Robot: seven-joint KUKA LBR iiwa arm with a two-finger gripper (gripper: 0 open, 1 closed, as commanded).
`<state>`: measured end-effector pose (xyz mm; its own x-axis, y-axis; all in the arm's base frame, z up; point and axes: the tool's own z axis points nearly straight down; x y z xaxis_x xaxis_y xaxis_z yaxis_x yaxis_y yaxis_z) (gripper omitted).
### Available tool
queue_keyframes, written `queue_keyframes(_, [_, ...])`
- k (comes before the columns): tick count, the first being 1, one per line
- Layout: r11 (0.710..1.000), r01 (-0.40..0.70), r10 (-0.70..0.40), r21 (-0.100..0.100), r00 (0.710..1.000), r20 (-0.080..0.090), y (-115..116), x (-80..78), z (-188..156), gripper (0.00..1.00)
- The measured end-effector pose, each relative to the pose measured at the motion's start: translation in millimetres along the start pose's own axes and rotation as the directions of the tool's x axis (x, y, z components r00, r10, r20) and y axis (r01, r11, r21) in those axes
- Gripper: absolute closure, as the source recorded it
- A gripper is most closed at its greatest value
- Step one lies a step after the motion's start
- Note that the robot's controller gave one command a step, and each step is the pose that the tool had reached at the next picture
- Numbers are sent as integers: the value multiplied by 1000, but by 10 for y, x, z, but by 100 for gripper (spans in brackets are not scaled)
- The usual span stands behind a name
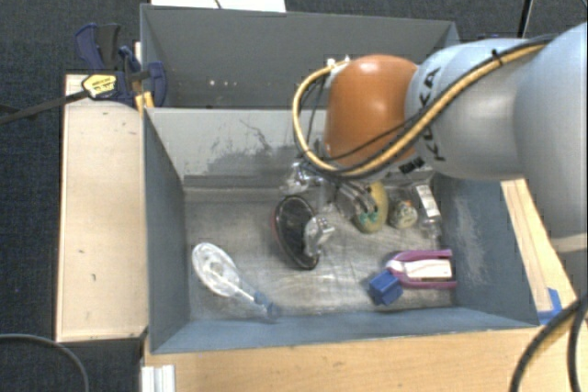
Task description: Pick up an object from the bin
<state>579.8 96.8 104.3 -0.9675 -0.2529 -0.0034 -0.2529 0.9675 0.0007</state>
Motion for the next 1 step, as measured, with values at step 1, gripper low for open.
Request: queue_keyframes(1, [998, 66, -66, 2, 998, 6, -64, 68, -1169, 100])
